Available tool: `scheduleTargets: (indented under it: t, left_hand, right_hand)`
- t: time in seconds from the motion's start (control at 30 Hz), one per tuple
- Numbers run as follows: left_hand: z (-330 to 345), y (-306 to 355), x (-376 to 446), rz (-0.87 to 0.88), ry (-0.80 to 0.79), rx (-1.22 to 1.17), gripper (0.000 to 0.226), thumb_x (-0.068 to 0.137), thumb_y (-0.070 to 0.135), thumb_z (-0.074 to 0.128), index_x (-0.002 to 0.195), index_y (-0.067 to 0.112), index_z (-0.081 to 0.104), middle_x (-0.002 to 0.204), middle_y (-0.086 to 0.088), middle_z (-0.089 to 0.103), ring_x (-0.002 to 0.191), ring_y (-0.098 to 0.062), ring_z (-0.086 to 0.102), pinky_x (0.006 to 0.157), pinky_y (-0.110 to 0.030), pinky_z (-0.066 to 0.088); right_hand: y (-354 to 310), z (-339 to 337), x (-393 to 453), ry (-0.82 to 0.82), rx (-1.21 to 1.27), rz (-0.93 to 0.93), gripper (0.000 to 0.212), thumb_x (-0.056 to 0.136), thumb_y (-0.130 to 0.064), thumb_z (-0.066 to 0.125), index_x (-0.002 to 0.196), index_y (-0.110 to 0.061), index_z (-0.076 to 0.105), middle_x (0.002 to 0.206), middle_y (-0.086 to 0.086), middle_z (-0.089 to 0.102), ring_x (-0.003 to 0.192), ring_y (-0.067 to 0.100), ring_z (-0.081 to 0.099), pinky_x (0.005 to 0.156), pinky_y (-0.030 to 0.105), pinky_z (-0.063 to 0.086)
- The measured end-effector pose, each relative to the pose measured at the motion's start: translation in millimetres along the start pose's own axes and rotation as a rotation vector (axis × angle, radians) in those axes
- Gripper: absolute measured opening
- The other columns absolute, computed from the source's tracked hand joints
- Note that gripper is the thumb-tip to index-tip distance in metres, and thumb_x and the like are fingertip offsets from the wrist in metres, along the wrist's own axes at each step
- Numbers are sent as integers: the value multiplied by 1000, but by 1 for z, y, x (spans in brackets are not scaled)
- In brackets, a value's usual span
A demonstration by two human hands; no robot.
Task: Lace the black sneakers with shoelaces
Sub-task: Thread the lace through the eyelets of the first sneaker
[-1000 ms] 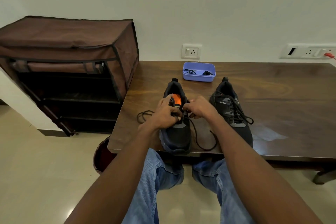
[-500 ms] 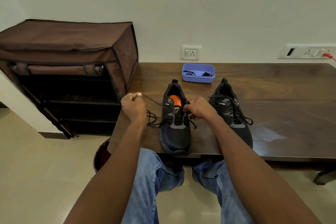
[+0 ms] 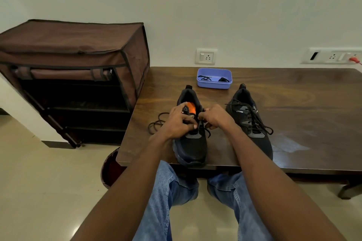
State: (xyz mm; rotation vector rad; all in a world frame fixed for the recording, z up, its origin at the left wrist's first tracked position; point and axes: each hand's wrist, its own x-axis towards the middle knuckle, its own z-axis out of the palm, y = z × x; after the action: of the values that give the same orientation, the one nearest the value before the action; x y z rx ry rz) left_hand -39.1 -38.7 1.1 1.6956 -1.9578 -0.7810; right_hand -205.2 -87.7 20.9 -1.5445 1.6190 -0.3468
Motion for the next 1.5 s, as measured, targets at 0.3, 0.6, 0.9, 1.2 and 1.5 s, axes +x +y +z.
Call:
scheduleTargets:
  t: [0.3, 0.6, 0.9, 1.2, 1.5]
  left_hand:
    - [-1, 2, -2, -107, 101, -382, 22, 91, 10, 68, 107, 23, 61, 118, -10, 64, 117, -24, 57, 110, -48, 39]
    - [-24, -4, 0, -559, 714, -1076, 19, 96, -1, 37, 107, 6, 51, 90, -11, 61, 75, -22, 69, 71, -40, 62]
    - [-22, -13, -9, -606, 812, -148, 45, 89, 12, 60, 133, 11, 52, 140, -12, 46, 125, -29, 47, 104, -42, 41]
    - [1, 10, 2, -453, 297, -36, 50, 71, 65, 74, 68, 17, 62, 71, -1, 66, 69, -18, 63, 57, -29, 43]
    - [-15, 1, -2, -485, 281, -351, 35, 85, 18, 71, 56, 15, 52, 66, -9, 64, 60, -19, 61, 59, -34, 53]
  right_hand:
    - [-2, 1, -3, 9, -16, -15, 14, 93, -25, 63, 83, -14, 66, 86, 7, 68, 77, 20, 67, 79, 37, 58]
    - [-5, 2, -6, 25, -27, -13, 14, 92, -24, 63, 85, -13, 67, 90, 9, 70, 86, 24, 71, 79, 38, 59]
    - [-6, 2, -8, 18, -72, -28, 16, 91, -26, 63, 93, -12, 69, 89, 7, 69, 81, 21, 69, 73, 35, 58]
    - [-6, 10, -18, -16, -255, -78, 20, 92, -35, 67, 99, -17, 60, 85, 1, 62, 80, 17, 61, 65, 30, 47]
    - [-9, 5, -18, -4, -146, -70, 14, 93, -14, 52, 83, -14, 61, 88, 11, 66, 82, 24, 65, 85, 46, 57]
